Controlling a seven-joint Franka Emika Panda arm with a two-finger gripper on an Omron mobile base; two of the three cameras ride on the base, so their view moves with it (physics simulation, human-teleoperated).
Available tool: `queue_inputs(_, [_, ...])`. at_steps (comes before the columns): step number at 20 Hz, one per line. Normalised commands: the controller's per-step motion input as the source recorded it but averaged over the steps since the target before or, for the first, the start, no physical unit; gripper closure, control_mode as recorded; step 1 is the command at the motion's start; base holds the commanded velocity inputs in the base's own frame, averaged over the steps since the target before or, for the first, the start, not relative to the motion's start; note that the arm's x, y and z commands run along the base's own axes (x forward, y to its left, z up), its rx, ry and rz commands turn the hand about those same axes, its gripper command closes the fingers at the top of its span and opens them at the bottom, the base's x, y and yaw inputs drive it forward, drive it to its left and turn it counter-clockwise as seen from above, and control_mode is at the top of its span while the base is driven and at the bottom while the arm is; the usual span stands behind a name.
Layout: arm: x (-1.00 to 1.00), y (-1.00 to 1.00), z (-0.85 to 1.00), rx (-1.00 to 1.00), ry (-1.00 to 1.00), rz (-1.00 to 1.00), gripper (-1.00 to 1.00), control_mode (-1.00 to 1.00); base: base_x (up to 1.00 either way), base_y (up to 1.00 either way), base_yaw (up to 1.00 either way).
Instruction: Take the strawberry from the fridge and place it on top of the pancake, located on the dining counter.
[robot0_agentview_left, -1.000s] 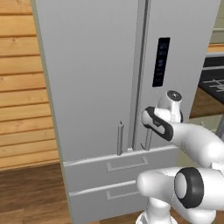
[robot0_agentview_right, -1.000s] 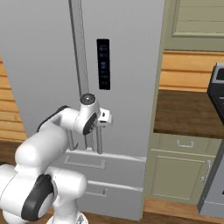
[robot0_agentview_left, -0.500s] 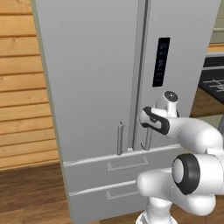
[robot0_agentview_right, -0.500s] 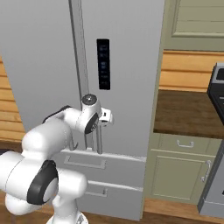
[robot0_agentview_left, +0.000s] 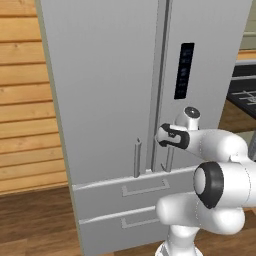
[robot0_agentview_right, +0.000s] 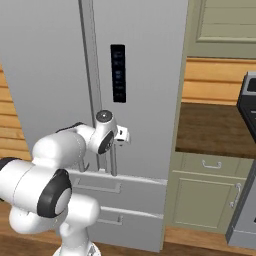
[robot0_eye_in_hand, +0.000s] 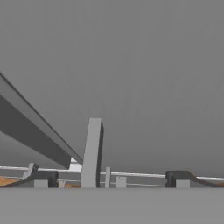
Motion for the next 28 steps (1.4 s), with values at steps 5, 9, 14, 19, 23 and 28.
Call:
queue_inputs(5, [0.01,-0.01,-0.15,0.0,0.0,0.0,1.0,-1.0,0.0,0.0,0.0])
queue_inputs(9, [0.0,-0.12,-0.09,0.01,0.0,0.0,1.0,-1.0,0.0,0.0,0.0])
queue_inputs(14, [-0.16,-0.51,-0.1,0.03,0.0,0.0,1.0,-1.0,0.0,0.0,0.0])
queue_inputs(19, [-0.47,-0.75,-0.15,0.01,0.0,0.0,1.0,-1.0,0.0,0.0,0.0])
queue_inputs(23, [-0.8,-0.74,-0.17,0.0,0.0,0.0,1.0,-1.0,0.0,0.0,0.0])
queue_inputs(28, [-0.85,-0.74,-0.14,0.0,0.0,0.0,1.0,-1.0,0.0,0.0,0.0])
